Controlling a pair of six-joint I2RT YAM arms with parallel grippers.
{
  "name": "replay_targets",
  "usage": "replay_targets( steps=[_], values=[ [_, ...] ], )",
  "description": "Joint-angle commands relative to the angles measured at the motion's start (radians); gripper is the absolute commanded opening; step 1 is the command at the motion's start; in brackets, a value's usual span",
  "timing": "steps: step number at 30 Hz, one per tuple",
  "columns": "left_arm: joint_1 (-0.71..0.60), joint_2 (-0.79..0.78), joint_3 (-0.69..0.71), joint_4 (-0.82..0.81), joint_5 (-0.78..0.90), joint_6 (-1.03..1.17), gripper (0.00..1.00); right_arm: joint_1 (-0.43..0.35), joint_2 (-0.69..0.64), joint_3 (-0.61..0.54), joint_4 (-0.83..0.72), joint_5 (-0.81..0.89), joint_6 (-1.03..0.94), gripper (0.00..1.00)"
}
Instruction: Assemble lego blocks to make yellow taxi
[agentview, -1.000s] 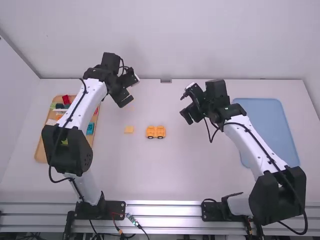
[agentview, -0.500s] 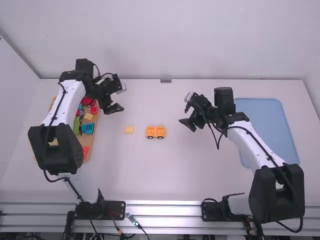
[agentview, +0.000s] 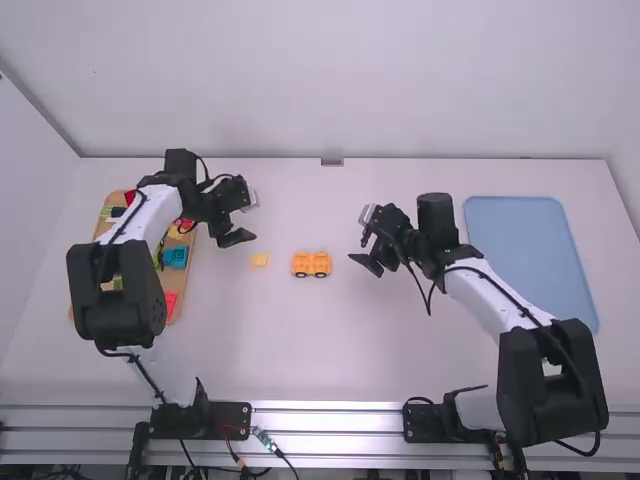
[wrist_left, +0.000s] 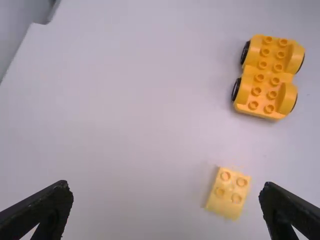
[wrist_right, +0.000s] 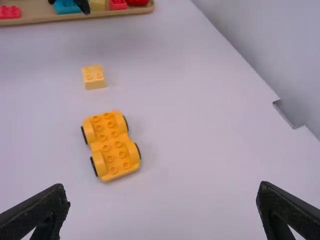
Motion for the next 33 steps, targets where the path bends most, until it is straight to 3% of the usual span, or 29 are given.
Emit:
replay_targets(
  steps=[1,8,11,14,18,21,25,29,33],
  values=[
    [-0.023,-0.025,-0.006,-0.011,-0.071,-0.041,0.99,0.004,0.047,0.101,-0.052,-0.003,-0.065,0.99],
    [-0.014,-0.025,-0.006,-0.044,-0.049,-0.007,0.99,-0.008,0.215,0.334,-0.286,-0.111,-0.203,0.99],
    [-0.016,-0.025,-0.004,-0.036,-0.023,-0.007,0.99,0.0,0.274,0.43,-0.407,-0.055,-0.237,0.99],
    [-0.021,-0.025,-0.004,-0.03,-0.072,-0.007,0.99,0.001,0.31,0.491,-0.435,0.09,-0.071,0.99],
    [-0.021,-0.025,-0.006,0.018,-0.103,-0.041,0.99,0.0,0.326,0.488,-0.358,0.263,0.159,0.99],
    [-0.021,-0.025,-0.006,0.035,-0.113,-0.107,0.99,-0.001,0.327,0.478,-0.354,0.267,0.22,0.99],
    [-0.021,-0.022,-0.007,0.012,-0.074,-0.032,0.99,0.012,0.327,0.459,-0.363,0.066,0.021,0.99],
    [-0.014,-0.009,-0.008,0.008,-0.009,0.051,0.99,0.042,0.327,0.427,-0.335,0.06,-0.115,0.99],
    [-0.009,-0.009,-0.053,0.036,0.002,0.101,0.99,0.097,0.338,0.32,-0.185,0.034,-0.196,0.99]
  ],
)
